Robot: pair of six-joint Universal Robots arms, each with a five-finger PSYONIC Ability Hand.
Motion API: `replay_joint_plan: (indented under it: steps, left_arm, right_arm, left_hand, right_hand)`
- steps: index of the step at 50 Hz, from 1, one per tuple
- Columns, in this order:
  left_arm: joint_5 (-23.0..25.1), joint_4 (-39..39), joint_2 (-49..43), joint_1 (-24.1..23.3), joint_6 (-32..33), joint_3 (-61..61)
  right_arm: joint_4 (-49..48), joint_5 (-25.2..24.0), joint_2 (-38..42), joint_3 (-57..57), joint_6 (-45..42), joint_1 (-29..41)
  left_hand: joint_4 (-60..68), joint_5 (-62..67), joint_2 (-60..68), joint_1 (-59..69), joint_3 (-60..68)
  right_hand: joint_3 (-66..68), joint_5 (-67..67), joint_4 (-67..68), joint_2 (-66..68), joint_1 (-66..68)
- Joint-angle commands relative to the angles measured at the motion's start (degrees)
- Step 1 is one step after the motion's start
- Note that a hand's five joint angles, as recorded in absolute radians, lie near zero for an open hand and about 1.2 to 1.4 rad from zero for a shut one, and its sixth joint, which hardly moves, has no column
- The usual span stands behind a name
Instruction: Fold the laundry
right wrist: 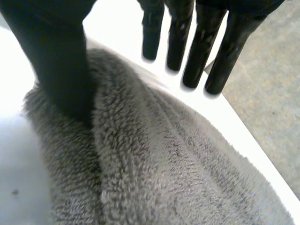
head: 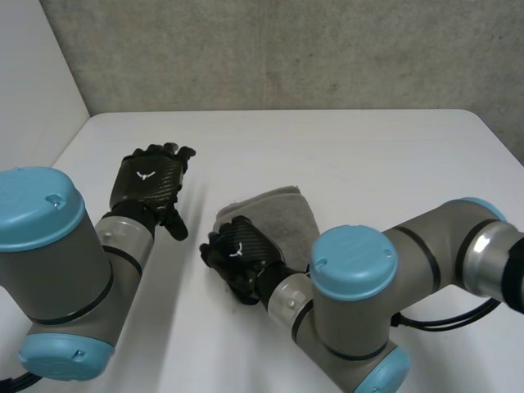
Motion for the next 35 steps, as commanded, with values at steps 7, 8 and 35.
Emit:
replay_joint_plan:
  steps: [7, 8, 35]
  left_arm:
    - [0.7, -7.5, -2.7, -0.8, -6.8, 10.2]
    - [0.7, -9.4, -3.7, -1.1, -9.2, 12.4]
    - [1.3, -13.3, -23.1, -7.3, -14.6, 17.5]
  right_arm:
    - [6.8, 4.8, -14.4, -0.1, 27.0, -11.0]
    - [8.4, 3.2, -15.4, -0.1, 30.3, -12.9]
    - [14.6, -2.0, 3.3, -5.1, 20.1, -18.8]
  left_hand:
    - [9.2, 7.5, 9.3, 8.7, 9.3]
    - [9.2, 7.5, 9.3, 8.7, 9.3]
    - [1.6, -0.1, 1.7, 1.1, 1.7]
  right_hand:
    - [-17.6, -18.9, -18.9, -16.3, -8.6]
    - [-17.6, -18.9, -18.9, -16.3, -8.6]
    - [-17.6, -18.9, -18.9, -16.3, -8.6]
